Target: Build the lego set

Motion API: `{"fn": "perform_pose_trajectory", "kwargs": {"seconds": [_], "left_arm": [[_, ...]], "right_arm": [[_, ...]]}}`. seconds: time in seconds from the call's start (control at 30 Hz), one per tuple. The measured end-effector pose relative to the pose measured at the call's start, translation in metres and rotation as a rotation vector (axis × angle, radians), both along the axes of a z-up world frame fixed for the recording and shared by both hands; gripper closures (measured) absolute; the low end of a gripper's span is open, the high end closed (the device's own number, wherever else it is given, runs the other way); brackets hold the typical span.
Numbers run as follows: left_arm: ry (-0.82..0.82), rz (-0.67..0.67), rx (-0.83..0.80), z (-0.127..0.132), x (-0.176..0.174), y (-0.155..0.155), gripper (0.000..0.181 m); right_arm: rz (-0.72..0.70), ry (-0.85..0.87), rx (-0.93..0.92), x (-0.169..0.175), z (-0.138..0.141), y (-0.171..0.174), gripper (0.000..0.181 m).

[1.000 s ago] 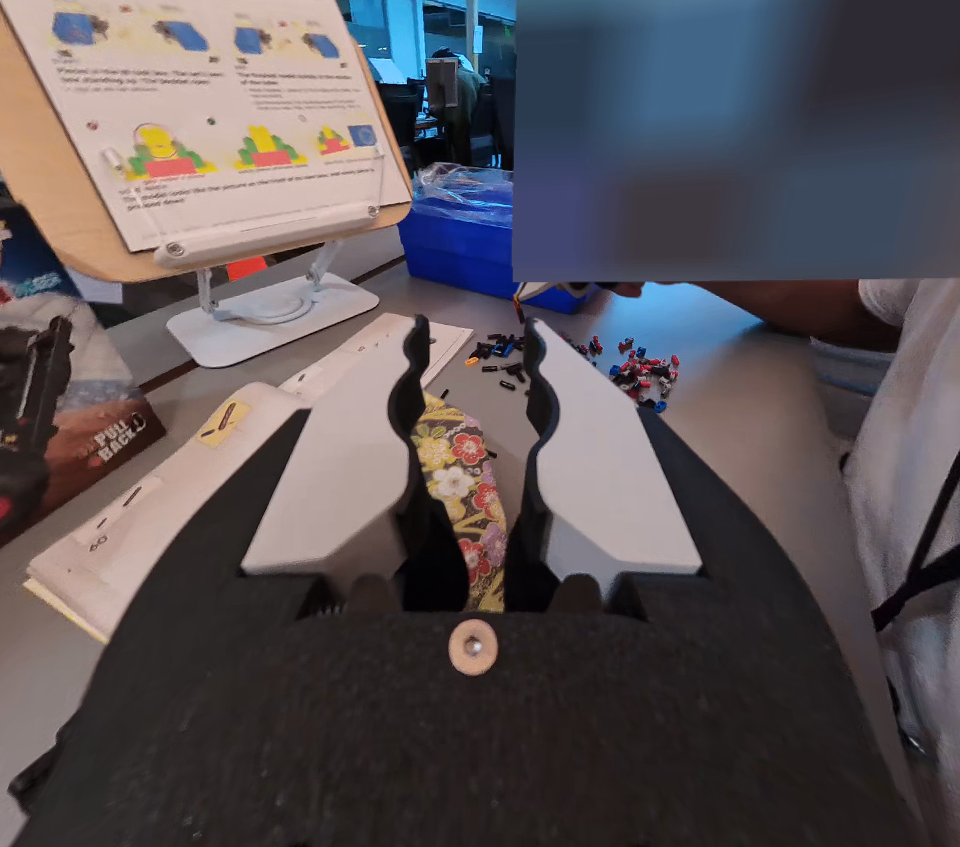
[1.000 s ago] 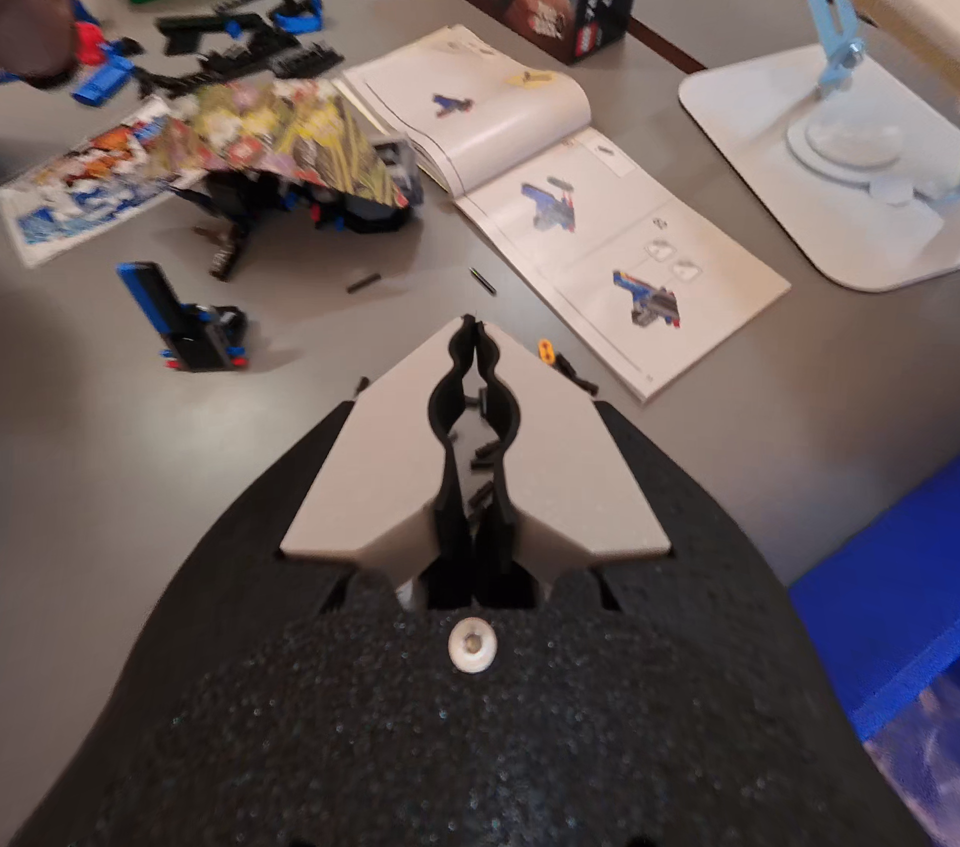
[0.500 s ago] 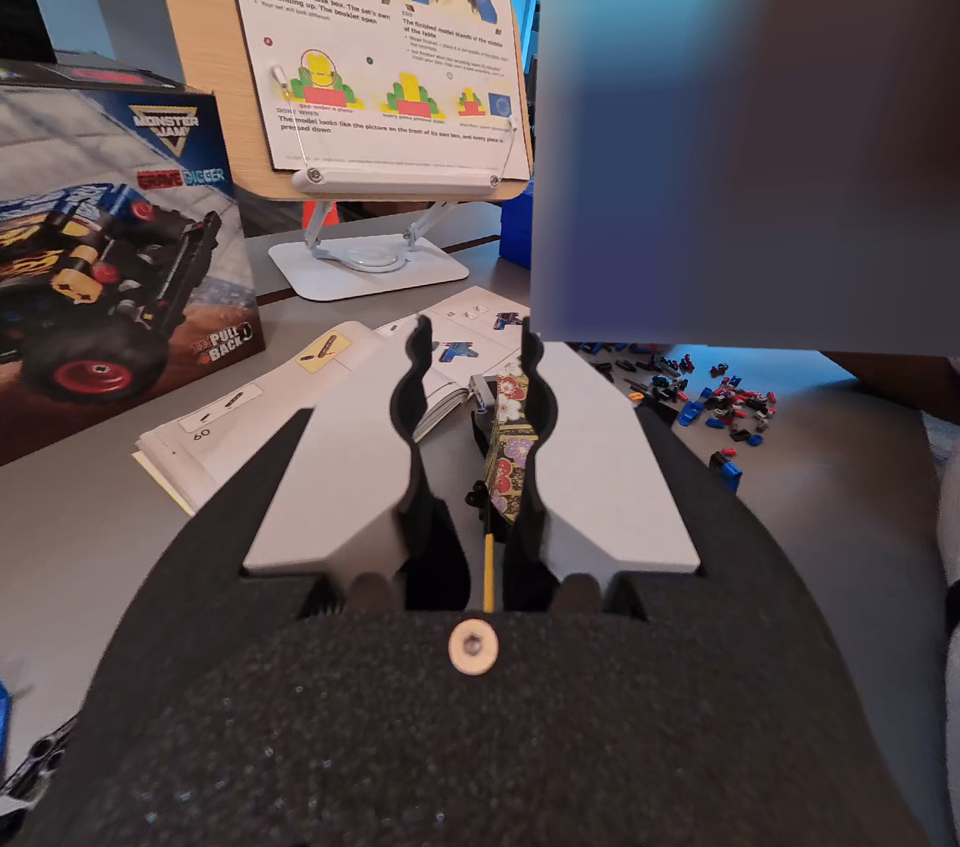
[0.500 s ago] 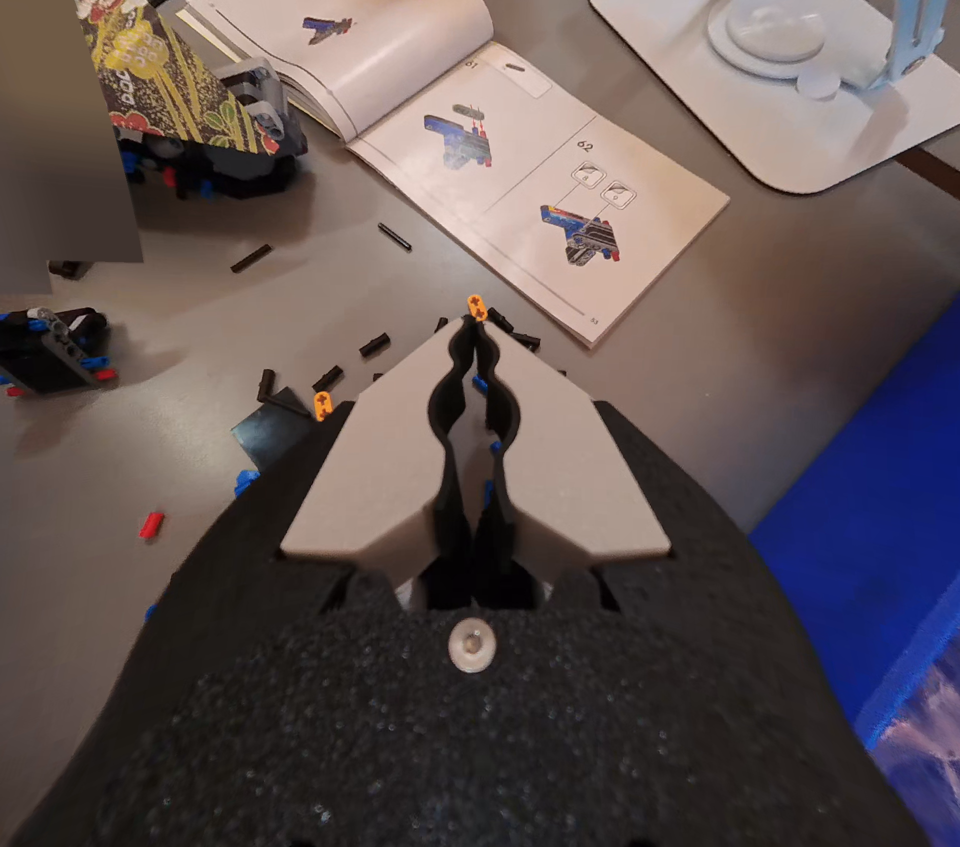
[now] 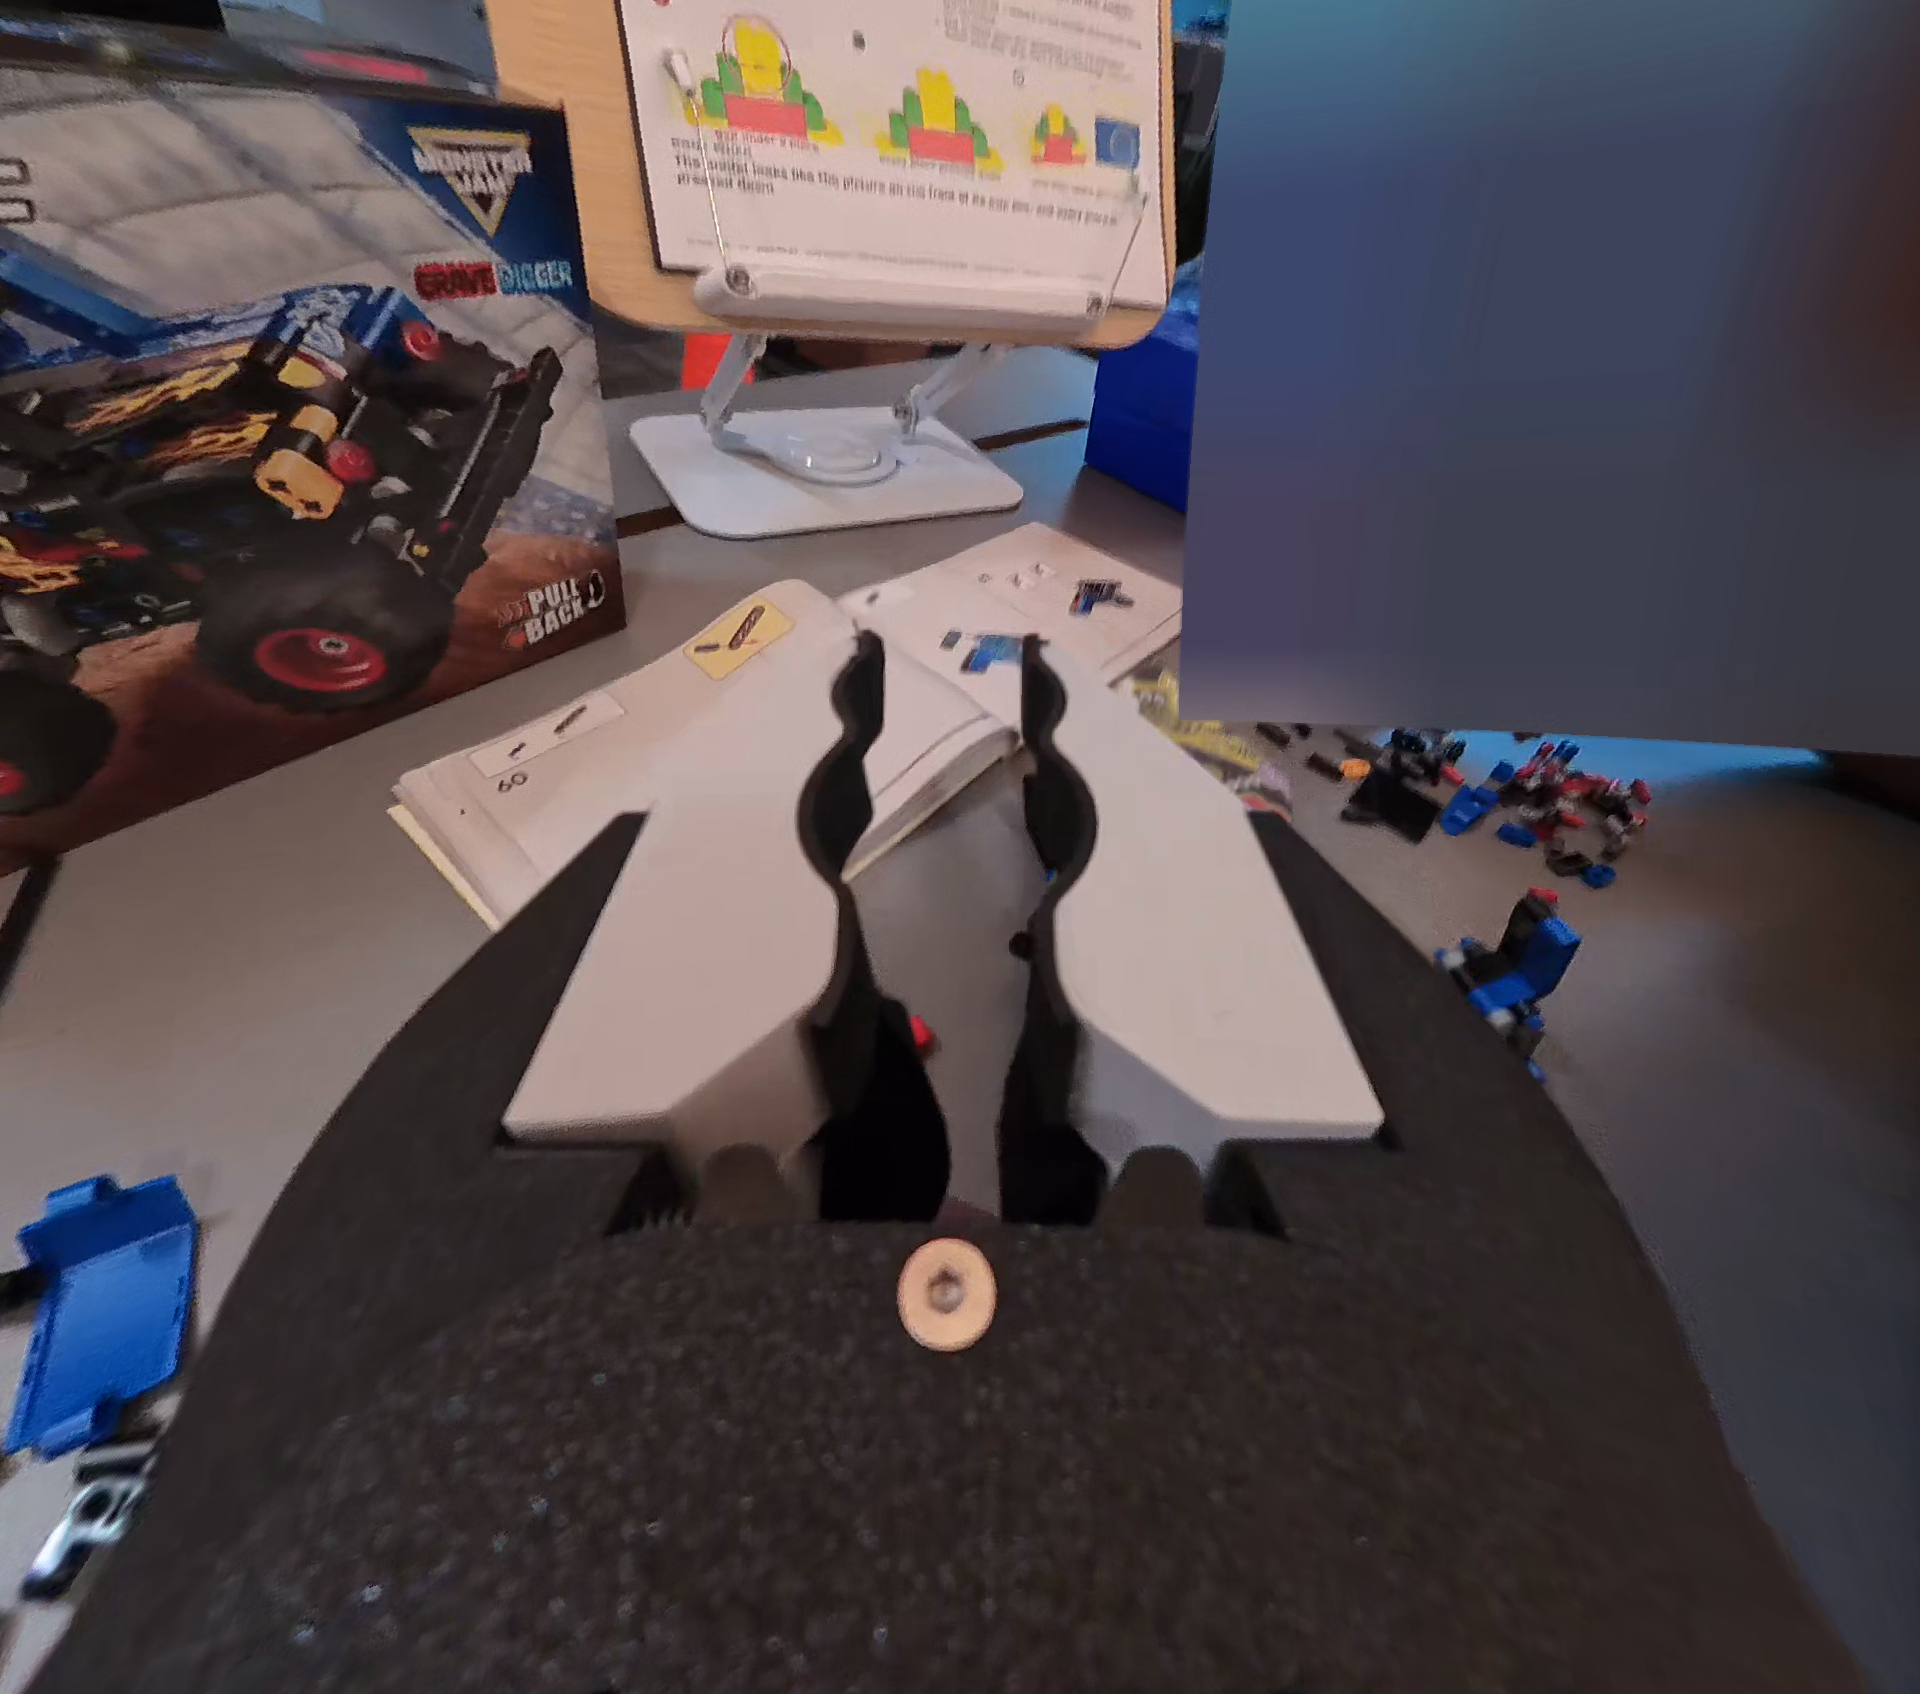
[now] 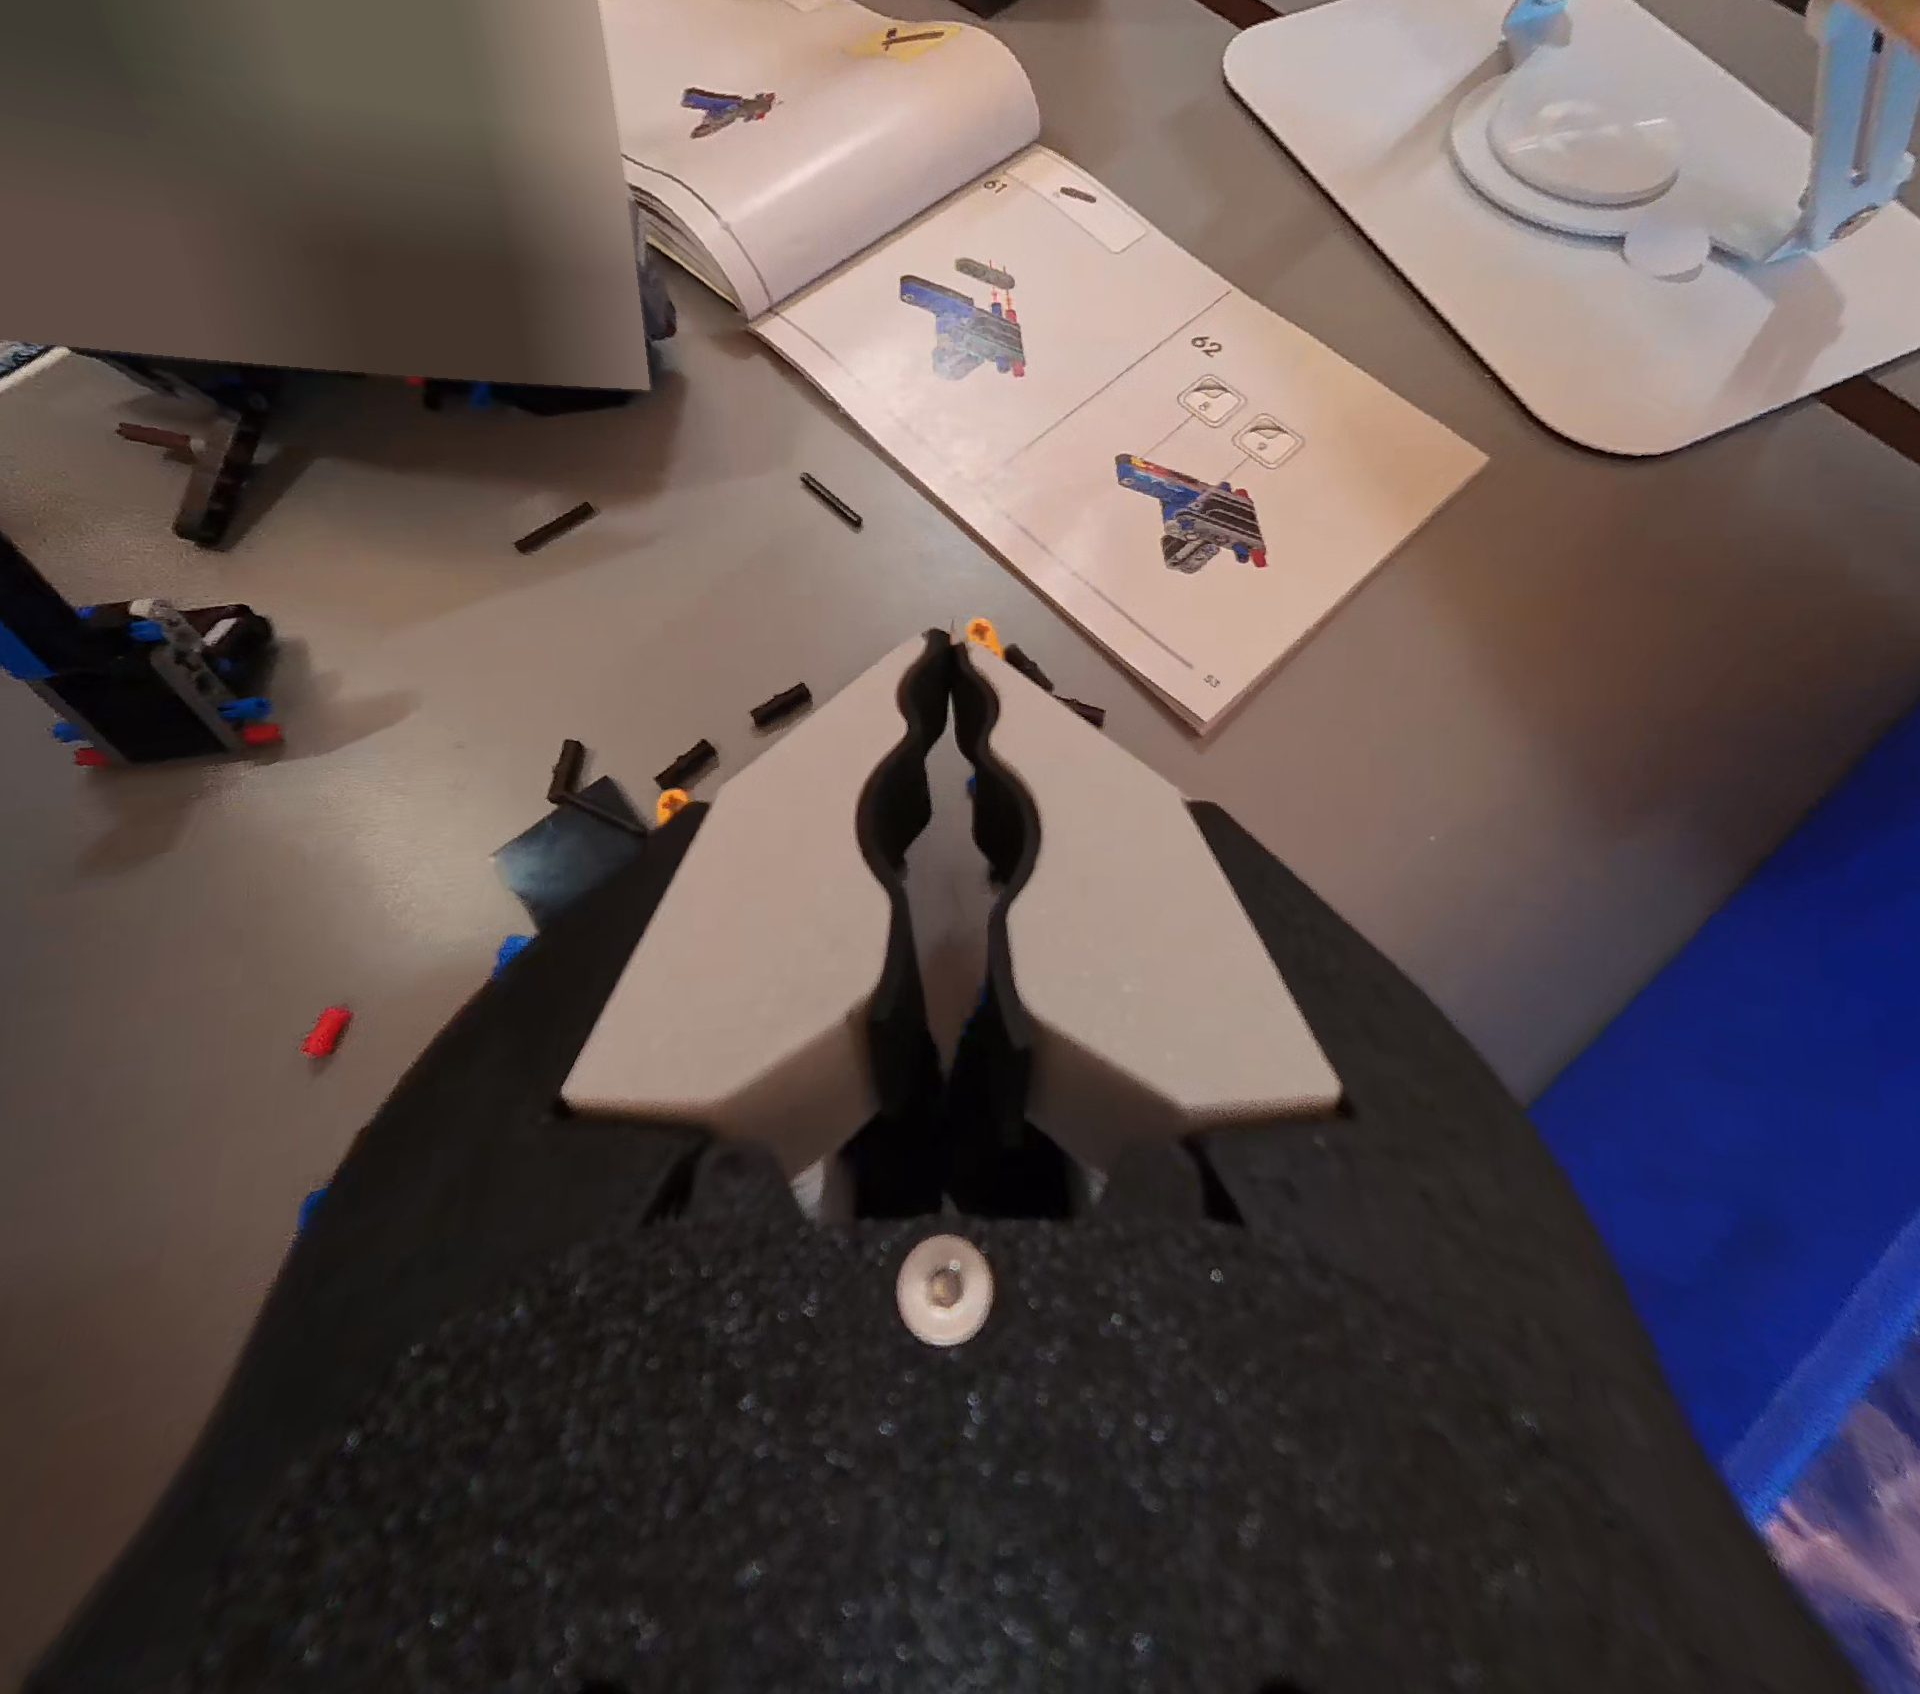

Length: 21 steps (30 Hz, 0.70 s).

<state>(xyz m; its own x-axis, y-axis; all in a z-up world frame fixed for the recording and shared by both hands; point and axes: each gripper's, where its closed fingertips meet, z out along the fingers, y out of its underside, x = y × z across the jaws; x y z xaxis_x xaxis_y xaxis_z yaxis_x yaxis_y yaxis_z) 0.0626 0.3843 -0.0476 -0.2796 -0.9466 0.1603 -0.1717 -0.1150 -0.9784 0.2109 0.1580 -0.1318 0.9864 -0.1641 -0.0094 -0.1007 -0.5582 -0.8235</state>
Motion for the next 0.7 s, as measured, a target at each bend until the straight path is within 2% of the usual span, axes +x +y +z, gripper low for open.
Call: {"fn": "perform_pose_trajectory", "kwargs": {"seconds": [0.03,0.13,0.23,0.3,0.37,0.4,0.47,0.53,0.6,0.7], "left_arm": [[0.026,0.001,0.023,-0.004,0.0,-0.002,0.158],[0.04,-0.06,0.085,-0.003,-0.006,-0.019,0.157],[0.074,-0.139,0.145,-0.006,-0.014,-0.044,0.141],[0.124,-0.273,0.149,-0.01,-0.028,-0.074,0.131],[0.237,-0.473,0.161,-0.025,-0.056,-0.116,0.13],[0.285,-0.511,0.208,-0.035,-0.068,-0.13,0.13],[0.333,-0.438,0.353,-0.05,-0.079,-0.139,0.129],[0.375,-0.4,0.402,-0.063,-0.092,-0.155,0.13],[0.434,-0.309,0.362,-0.077,-0.094,-0.17,0.131],[0.397,-0.102,0.189,-0.082,-0.077,-0.182,0.137]], "right_arm": [[0.009,0.014,0.006,-0.002,0.001,0.002,0.181],[0.056,0.054,0.035,-0.015,0.004,0.008,0.181],[0.149,0.075,0.089,-0.036,0.015,0.014,0.181],[0.261,0.088,0.156,-0.059,0.027,0.018,0.181],[0.348,0.107,0.176,-0.078,0.029,0.019,0.181],[0.382,0.12,0.18,-0.087,0.028,0.018,0.181],[0.465,0.144,0.219,-0.106,0.033,0.017,0.181],[0.517,0.149,0.229,-0.118,0.033,0.015,0.181],[0.531,0.149,0.227,-0.123,0.031,0.015,0.181],[0.563,0.167,0.232,-0.131,0.031,0.012,0.181]]}}
